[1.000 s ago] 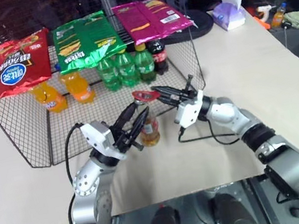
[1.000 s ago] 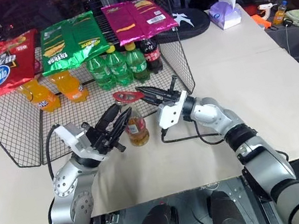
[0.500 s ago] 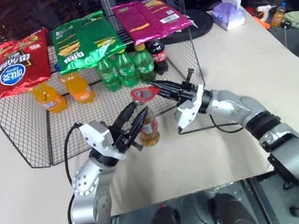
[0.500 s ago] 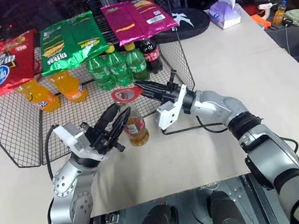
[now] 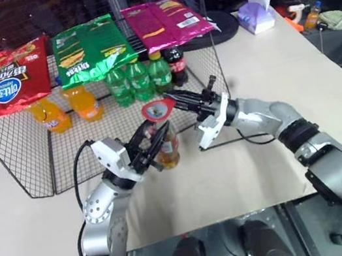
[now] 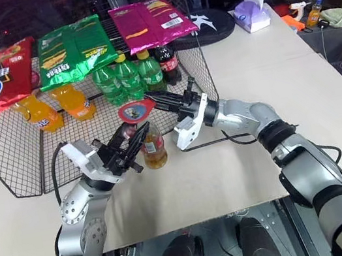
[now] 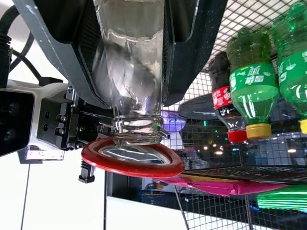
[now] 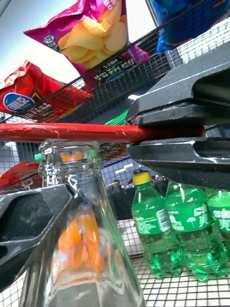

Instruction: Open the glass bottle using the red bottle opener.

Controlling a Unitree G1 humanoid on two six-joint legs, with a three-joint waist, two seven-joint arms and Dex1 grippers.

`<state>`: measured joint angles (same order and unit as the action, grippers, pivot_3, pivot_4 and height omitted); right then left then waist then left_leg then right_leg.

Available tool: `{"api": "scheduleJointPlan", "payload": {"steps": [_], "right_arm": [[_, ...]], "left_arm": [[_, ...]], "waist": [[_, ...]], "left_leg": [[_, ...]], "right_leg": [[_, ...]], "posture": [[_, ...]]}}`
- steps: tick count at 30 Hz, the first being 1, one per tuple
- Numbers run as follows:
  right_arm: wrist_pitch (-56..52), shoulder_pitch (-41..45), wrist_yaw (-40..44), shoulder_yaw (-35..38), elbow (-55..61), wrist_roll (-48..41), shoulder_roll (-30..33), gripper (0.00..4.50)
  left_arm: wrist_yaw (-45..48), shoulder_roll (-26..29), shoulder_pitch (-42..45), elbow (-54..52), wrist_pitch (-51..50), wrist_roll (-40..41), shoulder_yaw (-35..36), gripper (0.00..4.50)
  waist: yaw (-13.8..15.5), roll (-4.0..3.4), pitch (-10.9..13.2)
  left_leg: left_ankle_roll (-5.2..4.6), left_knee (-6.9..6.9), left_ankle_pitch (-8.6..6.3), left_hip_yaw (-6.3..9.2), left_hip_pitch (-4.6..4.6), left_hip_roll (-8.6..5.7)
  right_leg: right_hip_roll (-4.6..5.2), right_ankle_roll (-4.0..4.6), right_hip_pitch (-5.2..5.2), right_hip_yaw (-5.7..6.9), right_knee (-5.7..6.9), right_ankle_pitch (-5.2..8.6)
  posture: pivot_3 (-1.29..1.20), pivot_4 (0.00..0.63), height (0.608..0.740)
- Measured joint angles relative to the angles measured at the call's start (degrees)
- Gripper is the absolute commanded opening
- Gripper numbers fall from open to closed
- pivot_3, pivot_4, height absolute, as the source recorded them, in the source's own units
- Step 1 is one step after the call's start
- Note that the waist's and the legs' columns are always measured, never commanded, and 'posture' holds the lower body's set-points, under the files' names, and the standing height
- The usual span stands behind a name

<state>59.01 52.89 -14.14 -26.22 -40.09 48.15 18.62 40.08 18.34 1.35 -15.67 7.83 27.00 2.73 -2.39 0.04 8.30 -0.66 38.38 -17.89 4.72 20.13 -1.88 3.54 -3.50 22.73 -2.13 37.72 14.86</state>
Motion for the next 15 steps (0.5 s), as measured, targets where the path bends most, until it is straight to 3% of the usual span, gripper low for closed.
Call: {"api": "scheduleJointPlan", "payload": {"steps": [7,15], "right_arm": [[0.01,-0.13,0.21,-0.01,-1.32,-2.78,-0.76,0.00],[0.03,-2.44,4.05,1.74,-2.52,-12.74,-2.81,0.00]], "left_arm": [[-0.28,0.00,0.12,0.08,0.05,0.00,-0.07,1.04],[-1.38,0.00,-0.49,-1.01,-0.31,0.00,-0.25,1.04]], "waist": [[-0.06,0.02,0.01],[-0.05,0.04,0.05]], "left_leg": [[0.00,-0.04,0.00,-0.04,-0.03,0.05],[-0.01,-0.10,-0.01,-0.08,-0.02,0.06]], "right_leg": [[-0.04,0.00,0.00,-0.05,-0.02,0.00],[-0.03,0.00,0.02,-0.11,-0.11,0.00]], "posture": [[0.00,0.150,0.740],[0.00,0.150,0.740]]}}
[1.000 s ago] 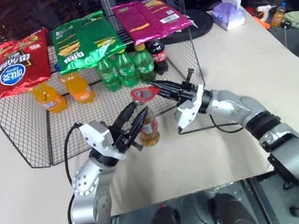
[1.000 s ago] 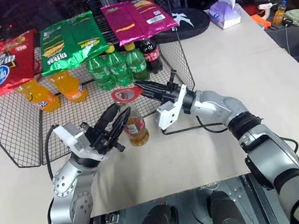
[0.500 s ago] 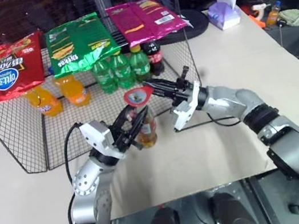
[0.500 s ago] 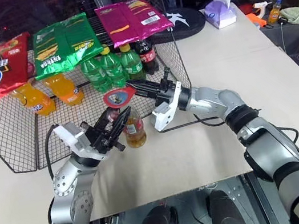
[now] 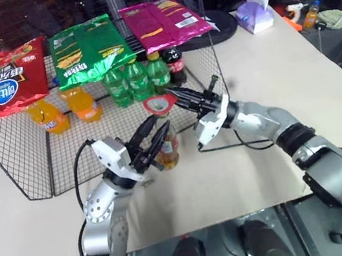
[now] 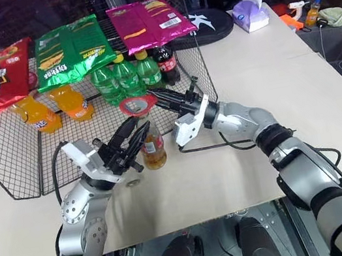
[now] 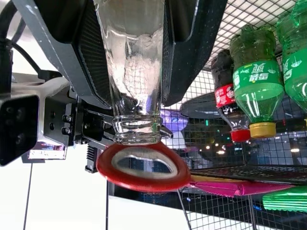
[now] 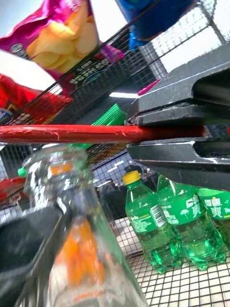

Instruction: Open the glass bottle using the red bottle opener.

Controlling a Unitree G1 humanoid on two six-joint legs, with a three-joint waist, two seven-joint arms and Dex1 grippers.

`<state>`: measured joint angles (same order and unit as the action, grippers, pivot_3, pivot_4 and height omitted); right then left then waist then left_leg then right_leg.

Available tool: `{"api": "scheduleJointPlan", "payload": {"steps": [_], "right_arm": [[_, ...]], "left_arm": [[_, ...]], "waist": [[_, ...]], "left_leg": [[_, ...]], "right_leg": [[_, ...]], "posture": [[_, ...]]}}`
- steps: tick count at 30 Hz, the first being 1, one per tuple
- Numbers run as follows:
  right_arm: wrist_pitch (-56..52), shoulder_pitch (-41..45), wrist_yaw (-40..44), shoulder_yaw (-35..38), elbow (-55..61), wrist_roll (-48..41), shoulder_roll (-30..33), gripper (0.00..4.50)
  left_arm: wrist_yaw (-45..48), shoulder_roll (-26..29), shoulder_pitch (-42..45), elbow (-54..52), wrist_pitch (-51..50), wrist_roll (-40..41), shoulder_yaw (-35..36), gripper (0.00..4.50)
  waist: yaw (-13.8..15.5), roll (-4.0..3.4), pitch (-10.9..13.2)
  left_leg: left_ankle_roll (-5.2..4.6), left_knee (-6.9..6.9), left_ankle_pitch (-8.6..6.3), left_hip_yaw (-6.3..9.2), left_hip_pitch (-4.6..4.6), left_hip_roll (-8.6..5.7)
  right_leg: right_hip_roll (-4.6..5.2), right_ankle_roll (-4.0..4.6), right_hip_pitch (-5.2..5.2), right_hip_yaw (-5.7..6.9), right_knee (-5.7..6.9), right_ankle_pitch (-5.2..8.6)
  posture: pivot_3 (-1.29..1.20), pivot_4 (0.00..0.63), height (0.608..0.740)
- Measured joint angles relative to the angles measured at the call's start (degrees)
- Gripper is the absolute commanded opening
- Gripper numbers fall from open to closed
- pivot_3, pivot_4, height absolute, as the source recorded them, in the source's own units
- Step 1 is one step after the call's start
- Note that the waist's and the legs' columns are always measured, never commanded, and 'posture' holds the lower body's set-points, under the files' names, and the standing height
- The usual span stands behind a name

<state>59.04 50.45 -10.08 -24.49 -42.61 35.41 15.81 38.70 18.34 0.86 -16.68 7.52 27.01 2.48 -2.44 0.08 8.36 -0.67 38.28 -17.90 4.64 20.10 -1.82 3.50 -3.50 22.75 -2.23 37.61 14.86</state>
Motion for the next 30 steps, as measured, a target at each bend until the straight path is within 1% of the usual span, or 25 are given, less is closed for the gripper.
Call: {"api": "scheduleJointPlan", "payload": {"steps": [6,13,24,25,26,27,28,29,30], "right_arm": [[-1.70,-2.70,6.65,2.99,0.00,-11.52,-2.77,0.00],[-3.49,-4.26,11.29,4.13,-0.13,-15.31,-3.31,0.00],[-4.12,-4.93,14.76,5.25,-0.14,-16.95,-4.63,0.00],[-4.17,-5.09,14.84,5.29,-0.14,-16.96,-4.78,0.00],[-4.21,-5.15,14.97,5.28,-0.19,-16.96,-4.97,0.00],[-4.20,-5.15,15.18,5.28,-0.19,-16.95,-5.02,0.00],[-4.18,-5.16,15.34,5.28,-0.23,-16.81,-4.82,0.00],[-4.10,-5.16,15.52,5.28,-0.25,-16.50,-4.67,0.00],[-4.06,-5.16,15.80,5.24,-0.29,-16.23,-4.67,0.00]], "left_arm": [[-1.65,0.33,-1.65,-2.17,-0.94,-0.01,0.41,1.04],[-2.19,0.74,-4.69,-5.23,-1.46,0.20,1.29,1.04],[-2.29,0.93,-6.63,-6.86,-1.46,0.25,1.76,1.04],[-2.30,0.92,-6.65,-6.88,-1.45,0.24,1.78,2.06],[-2.35,1.04,-6.86,-6.53,-1.81,-0.09,1.76,2.36],[-2.47,1.05,-7.46,-5.85,-2.13,-0.47,1.75,2.77],[-2.55,1.04,-8.00,-5.03,-2.18,-0.95,1.72,3.31],[-2.77,1.04,-8.16,-4.52,-2.22,-1.22,1.73,3.64],[-2.94,1.03,-8.14,-4.42,-2.22,-1.55,1.73,4.13]], "waist": [[-0.06,-0.01,0.03],[-0.03,-0.03,0.12],[0.01,-0.02,0.16],[0.01,-0.02,0.16],[0.00,-0.04,0.19],[-0.05,-0.03,0.30],[-0.04,-0.01,0.44],[-0.02,0.02,0.59],[-0.01,0.04,0.65]], "left_leg": [[-0.01,-0.04,-0.01,-0.03,0.00,0.04],[-0.01,-0.08,-0.01,-0.04,0.00,0.04],[-0.01,-0.10,-0.01,-0.03,0.00,0.04],[-0.01,-0.10,-0.01,-0.03,0.00,0.04],[-0.01,-0.10,-0.01,-0.04,0.00,0.03],[-0.01,-0.10,-0.01,-0.05,0.00,0.03],[-0.01,-0.10,-0.01,-0.04,0.01,0.03],[-0.01,-0.10,-0.01,-0.04,0.04,0.04],[0.00,-0.10,0.00,-0.03,0.13,0.04]], "right_leg": [[-0.01,0.00,0.01,-0.03,-0.03,0.00],[0.00,0.00,0.02,-0.03,-0.08,0.00],[0.00,0.00,0.02,-0.02,-0.11,0.00],[0.00,0.00,0.01,-0.03,-0.11,0.00],[0.00,0.00,0.02,-0.03,-0.11,0.00],[-0.01,0.00,0.03,-0.04,-0.10,0.00],[-0.01,0.00,0.05,-0.03,-0.10,0.00],[-0.01,0.00,0.08,-0.02,-0.09,0.00],[-0.01,0.00,0.19,-0.02,-0.08,0.00]], "posture": [[0.00,0.150,0.740],[0.00,0.150,0.740],[0.00,0.150,0.740],[0.00,0.150,0.740],[0.00,0.150,0.740],[0.00,0.150,0.740],[0.00,0.150,0.740],[0.00,0.150,0.740],[0.00,0.150,0.740]]}}
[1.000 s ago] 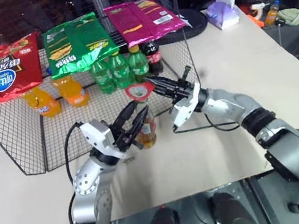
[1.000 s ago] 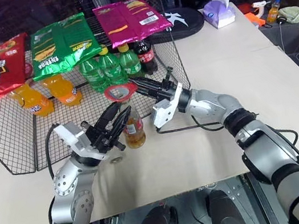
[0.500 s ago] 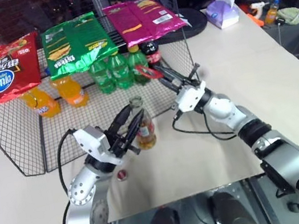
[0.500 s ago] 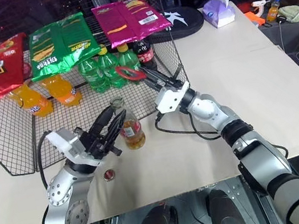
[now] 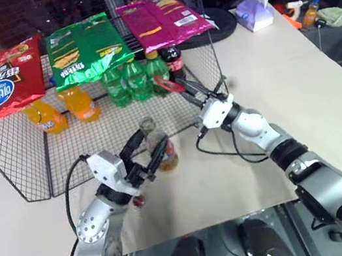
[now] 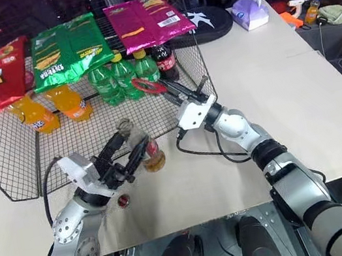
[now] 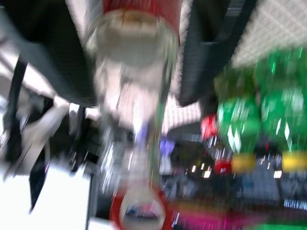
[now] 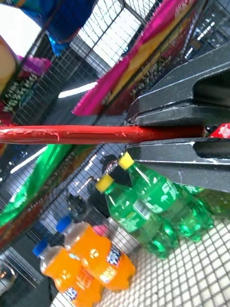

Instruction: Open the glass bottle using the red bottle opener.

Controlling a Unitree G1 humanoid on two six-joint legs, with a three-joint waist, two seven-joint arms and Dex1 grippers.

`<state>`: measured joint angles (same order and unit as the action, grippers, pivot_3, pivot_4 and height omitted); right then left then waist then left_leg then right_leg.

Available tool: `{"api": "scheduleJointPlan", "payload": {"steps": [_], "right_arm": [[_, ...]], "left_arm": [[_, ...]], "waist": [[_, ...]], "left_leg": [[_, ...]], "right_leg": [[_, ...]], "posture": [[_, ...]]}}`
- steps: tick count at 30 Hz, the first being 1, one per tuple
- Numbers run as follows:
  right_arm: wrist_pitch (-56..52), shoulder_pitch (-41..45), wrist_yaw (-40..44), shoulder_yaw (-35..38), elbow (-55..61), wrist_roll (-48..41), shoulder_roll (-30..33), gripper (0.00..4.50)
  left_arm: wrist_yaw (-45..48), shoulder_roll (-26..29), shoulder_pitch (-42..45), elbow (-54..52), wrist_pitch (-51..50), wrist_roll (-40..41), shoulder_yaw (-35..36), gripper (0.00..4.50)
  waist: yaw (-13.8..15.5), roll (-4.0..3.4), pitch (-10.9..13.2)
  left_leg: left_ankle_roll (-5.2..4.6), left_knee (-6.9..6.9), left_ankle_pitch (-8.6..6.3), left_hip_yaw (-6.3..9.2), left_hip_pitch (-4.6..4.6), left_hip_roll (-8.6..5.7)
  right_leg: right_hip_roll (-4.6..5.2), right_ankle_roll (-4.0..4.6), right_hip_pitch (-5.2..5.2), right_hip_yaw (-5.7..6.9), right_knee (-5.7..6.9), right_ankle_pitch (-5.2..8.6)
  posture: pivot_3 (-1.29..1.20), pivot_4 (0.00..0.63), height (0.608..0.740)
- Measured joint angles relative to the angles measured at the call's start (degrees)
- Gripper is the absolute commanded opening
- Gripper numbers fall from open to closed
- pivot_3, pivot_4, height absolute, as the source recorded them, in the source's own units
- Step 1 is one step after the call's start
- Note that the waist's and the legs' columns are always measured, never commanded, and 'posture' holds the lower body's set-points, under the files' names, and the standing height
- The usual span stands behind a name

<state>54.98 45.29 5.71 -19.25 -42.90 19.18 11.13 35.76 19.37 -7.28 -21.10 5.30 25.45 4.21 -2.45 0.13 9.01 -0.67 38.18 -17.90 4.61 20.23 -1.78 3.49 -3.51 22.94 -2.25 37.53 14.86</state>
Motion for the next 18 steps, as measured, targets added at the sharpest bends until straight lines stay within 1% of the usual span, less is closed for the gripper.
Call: {"api": "scheduleJointPlan", "payload": {"steps": [3,4,12,15,17,18], "right_arm": [[-0.03,-0.05,0.30,0.00,-0.03,0.04,-0.42,0.00],[-0.05,-0.17,0.36,0.00,-0.03,0.04,-0.41,0.00],[-0.86,-0.27,1.70,0.02,-0.09,-0.36,-0.38,0.00],[-2.38,-1.81,5.63,0.01,0.06,-3.45,-0.47,0.00],[-4.64,-4.15,10.20,-0.03,0.59,-6.78,-0.58,0.00],[-7.18,-6.37,14.07,-0.06,1.97,-9.93,-0.72,0.00]], "left_arm": [[-0.22,-0.01,0.34,0.05,0.01,-0.68,-0.01,4.13],[-0.23,-0.03,0.31,0.08,0.02,-0.70,-0.06,4.13],[0.34,-0.03,-0.10,0.10,0.05,-1.10,-0.15,4.13],[0.82,0.02,-0.87,0.10,0.01,-1.06,-0.22,4.13],[1.29,0.19,-1.34,0.09,-0.01,-0.99,-0.21,4.13],[1.61,0.40,-1.94,0.09,-0.03,-0.96,-0.24,4.13]], "waist": [[-0.01,0.01,0.00],[-0.01,0.01,0.00],[-0.02,0.01,0.00],[-0.01,0.01,0.00],[0.03,0.01,0.00],[0.03,0.01,0.00]], "left_leg": [[0.02,0.12,0.01,-0.03,0.67,-0.01],[0.02,0.12,0.01,-0.05,0.75,-0.01],[0.02,0.10,0.01,-0.08,0.85,-0.01],[0.02,0.10,0.01,-0.08,0.84,0.00],[0.01,0.10,0.01,-0.08,0.84,0.00],[0.01,0.10,0.00,-0.08,0.85,0.00]], "right_leg": [[0.02,-0.01,0.66,-0.03,0.14,-0.01],[0.04,-0.01,0.75,-0.04,0.13,-0.01],[0.04,-0.01,0.82,-0.04,0.06,-0.01],[0.04,-0.01,0.81,-0.04,0.06,-0.01],[0.06,-0.01,0.80,-0.04,0.05,-0.01],[0.07,-0.01,0.80,-0.04,0.04,-0.01]], "posture": [[0.00,0.150,0.740],[0.00,0.150,0.740],[0.00,0.150,0.740],[0.00,0.150,0.740],[0.00,0.150,0.740],[0.00,0.150,0.740]]}}
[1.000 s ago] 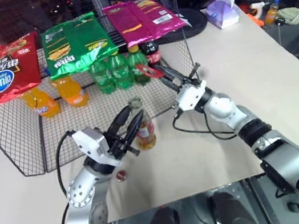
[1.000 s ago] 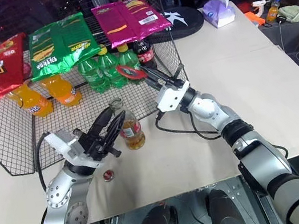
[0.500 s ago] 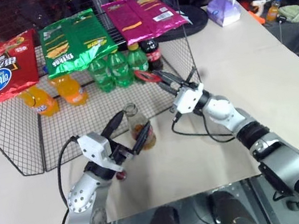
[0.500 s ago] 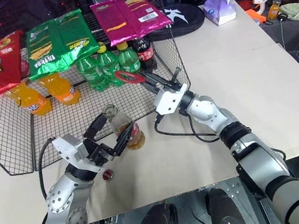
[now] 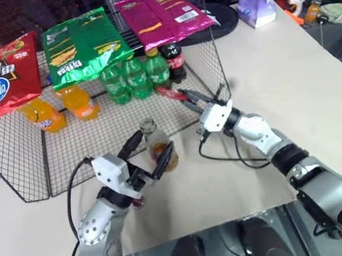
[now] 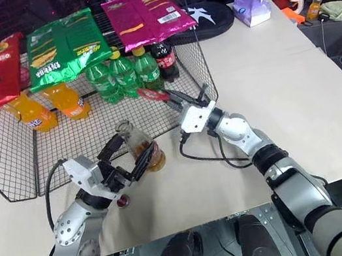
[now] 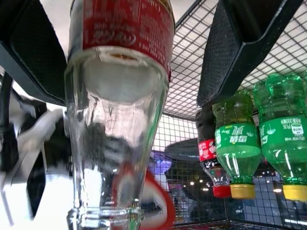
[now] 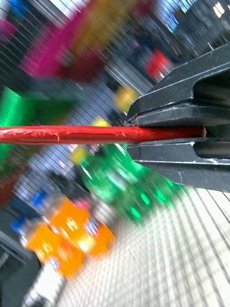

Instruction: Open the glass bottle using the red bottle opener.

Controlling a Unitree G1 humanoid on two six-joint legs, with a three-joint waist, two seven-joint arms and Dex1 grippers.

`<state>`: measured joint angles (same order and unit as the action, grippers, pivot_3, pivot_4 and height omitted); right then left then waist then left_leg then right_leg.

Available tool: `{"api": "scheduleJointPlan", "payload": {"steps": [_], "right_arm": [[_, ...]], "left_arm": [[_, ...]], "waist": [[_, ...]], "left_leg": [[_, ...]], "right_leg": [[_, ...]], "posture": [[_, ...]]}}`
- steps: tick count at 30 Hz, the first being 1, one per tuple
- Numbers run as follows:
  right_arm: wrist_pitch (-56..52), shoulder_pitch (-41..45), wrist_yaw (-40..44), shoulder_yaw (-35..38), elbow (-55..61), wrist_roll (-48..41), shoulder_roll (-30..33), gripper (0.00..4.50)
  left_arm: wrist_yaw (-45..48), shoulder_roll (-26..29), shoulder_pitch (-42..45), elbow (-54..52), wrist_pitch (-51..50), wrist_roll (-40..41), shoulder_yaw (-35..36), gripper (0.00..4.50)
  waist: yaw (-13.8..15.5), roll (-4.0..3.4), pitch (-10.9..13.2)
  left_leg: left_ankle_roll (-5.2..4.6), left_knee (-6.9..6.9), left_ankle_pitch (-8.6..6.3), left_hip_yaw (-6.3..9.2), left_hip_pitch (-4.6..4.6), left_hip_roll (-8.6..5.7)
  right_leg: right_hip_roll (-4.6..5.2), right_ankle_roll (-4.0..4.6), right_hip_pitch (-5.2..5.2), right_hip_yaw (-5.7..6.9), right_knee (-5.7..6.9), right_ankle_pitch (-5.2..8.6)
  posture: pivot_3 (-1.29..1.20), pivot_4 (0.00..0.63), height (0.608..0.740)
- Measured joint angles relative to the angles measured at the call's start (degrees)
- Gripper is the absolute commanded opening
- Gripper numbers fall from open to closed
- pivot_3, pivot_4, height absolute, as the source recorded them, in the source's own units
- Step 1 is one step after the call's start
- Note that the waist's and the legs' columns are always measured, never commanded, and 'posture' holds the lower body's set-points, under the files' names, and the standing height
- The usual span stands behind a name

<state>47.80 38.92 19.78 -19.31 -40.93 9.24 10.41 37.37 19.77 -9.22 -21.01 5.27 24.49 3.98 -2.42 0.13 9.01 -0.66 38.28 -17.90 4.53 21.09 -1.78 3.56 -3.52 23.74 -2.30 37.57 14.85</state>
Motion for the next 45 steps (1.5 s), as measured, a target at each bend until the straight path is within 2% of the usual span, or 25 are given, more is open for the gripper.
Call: {"api": "scheduleJointPlan", "payload": {"steps": [3,6,7,11,15,21,22,29,36,41,45], "right_arm": [[-6.93,-4.30,8.53,-0.10,4.12,-6.35,0.03,0.00],[-12.55,-6.48,13.13,-0.12,8.58,-9.78,0.39,0.00],[-18.24,-8.47,16.48,-0.03,12.07,-12.61,0.93,0.00],[-27.66,-12.07,20.35,0.12,18.70,-16.81,2.60,0.00],[-50.58,-18.60,24.67,2.32,32.77,-27.15,7.63,1.60],[-61.64,-20.12,23.96,6.02,39.73,-30.81,8.49,4.27],[-62.97,-20.46,23.75,6.89,40.28,-31.16,8.77,4.40],[-68.19,-25.36,24.36,10.39,44.75,-32.70,12.62,4.40],[-70.81,-30.28,27.31,15.82,49.74,-36.33,17.89,4.40],[-68.49,-34.43,28.88,19.17,51.23,-36.22,21.00,4.40],[-63.79,-37.01,30.21,21.70,50.54,-36.36,20.50,4.40]], "left_arm": [[0.39,0.14,-0.46,-0.01,-0.19,0.03,-0.03,4.13],[0.66,0.21,-0.55,-0.01,-0.47,0.03,-0.10,4.13],[1.09,0.30,-0.65,-0.01,-0.86,0.02,-0.24,4.13],[1.38,0.53,-1.35,-0.12,-0.97,0.06,-0.18,4.13],[2.69,1.37,-3.91,-0.15,-1.12,0.49,-0.01,4.18],[3.50,1.67,-4.94,-0.17,-1.12,0.57,0.06,4.18],[3.64,2.00,-5.28,-0.17,-1.12,0.57,0.11,4.18],[4.67,3.99,-8.57,-0.96,-1.11,2.35,3.00,4.18],[5.60,6.35,-14.70,-5.53,-1.43,6.30,8.76,4.18],[5.98,6.55,-20.17,-6.00,-1.58,9.50,14.40,4.18],[6.22,6.84,-21.35,-4.51,-1.88,11.30,19.19,4.18]], "waist": [[0.03,0.00,0.01],[0.08,0.00,0.00],[0.10,-0.01,0.01],[0.26,-0.01,0.01],[0.51,0.00,0.01],[0.47,0.00,0.01],[0.48,0.01,0.01],[0.65,0.03,0.02],[0.65,0.04,0.02],[0.79,0.09,0.04],[1.10,0.09,0.04]], "left_leg": [[0.00,0.01,0.00,0.01,0.00,0.00],[-0.01,0.02,0.00,0.03,-0.01,0.01],[0.00,0.02,0.00,0.03,-0.01,0.02],[-0.01,0.02,-0.01,0.05,0.01,0.02],[-0.02,0.02,-0.01,0.07,0.07,0.01],[-0.02,0.02,-0.01,0.08,0.05,0.01],[-0.02,0.02,-0.01,0.08,0.05,0.00],[-0.03,0.03,-0.02,0.09,0.10,-0.01],[-0.05,0.03,-0.03,0.06,0.08,0.01],[-0.12,0.04,-0.07,0.08,0.05,0.01],[-0.25,0.05,-0.15,0.08,-0.07,0.02]], "right_leg": [[0.02,0.00,0.00,0.00,0.01,0.00],[0.05,0.00,-0.01,0.01,0.04,0.00],[0.05,0.00,-0.01,0.02,0.05,0.00],[0.12,0.00,-0.01,0.03,0.03,0.00],[0.31,0.00,-0.01,0.06,-0.05,0.00],[0.26,0.00,-0.01,0.10,0.01,0.00],[0.27,-0.01,-0.01,0.09,0.00,0.00],[0.31,-0.01,-0.01,0.12,-0.06,0.00],[0.30,-0.01,-0.03,0.11,-0.05,0.00],[0.27,-0.01,-0.09,0.15,-0.07,0.00],[0.06,-0.02,-0.19,0.16,-0.04,0.00]], "posture": [[0.00,0.150,0.740],[0.00,0.150,0.740],[0.00,0.150,0.740],[0.00,0.150,0.740],[0.00,0.150,0.740],[0.00,0.150,0.740],[0.00,0.150,0.740],[0.00,0.150,0.740],[0.00,0.150,0.740],[0.00,0.150,0.740],[0.00,0.150,0.740]]}}
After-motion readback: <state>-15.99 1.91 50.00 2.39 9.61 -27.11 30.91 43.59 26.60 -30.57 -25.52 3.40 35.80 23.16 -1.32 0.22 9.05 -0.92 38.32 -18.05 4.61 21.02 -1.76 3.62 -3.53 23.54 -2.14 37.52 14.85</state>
